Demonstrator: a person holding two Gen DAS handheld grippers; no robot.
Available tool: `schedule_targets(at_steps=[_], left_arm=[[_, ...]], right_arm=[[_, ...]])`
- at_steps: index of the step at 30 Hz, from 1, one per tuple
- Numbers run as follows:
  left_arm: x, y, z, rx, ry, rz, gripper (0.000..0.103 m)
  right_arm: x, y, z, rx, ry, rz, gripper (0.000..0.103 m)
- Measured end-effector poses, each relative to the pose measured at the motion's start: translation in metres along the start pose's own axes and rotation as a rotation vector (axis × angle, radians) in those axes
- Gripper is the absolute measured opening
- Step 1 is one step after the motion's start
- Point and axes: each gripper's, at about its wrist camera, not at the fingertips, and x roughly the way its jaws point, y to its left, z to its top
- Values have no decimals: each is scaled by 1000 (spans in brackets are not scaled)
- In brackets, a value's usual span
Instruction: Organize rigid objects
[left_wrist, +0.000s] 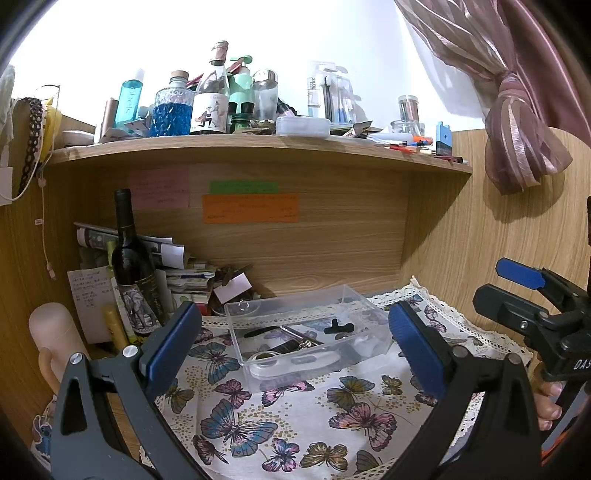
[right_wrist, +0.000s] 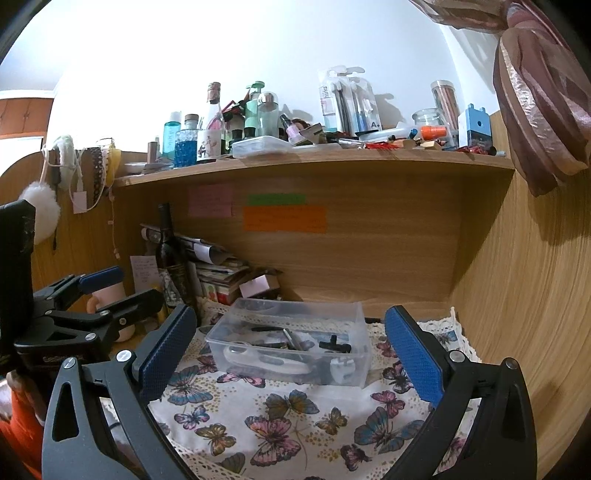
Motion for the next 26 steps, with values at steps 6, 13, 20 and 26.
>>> schedule_targets(at_steps=[6, 13, 20, 26], left_arm=[[0, -1, -1, 6, -3, -12, 103], [-1, -2, -1, 0, -2, -14, 103], [-2, 0, -1, -9, -5, 2, 103], [-2, 3, 0, -21, -2, -3, 103]], right_arm=[[1, 0, 0, 2, 2, 2, 102], [3, 0, -2, 6, 8, 2, 102], [6, 1, -3, 12, 17, 6, 102], [10, 0, -4, 17, 27, 6, 102]])
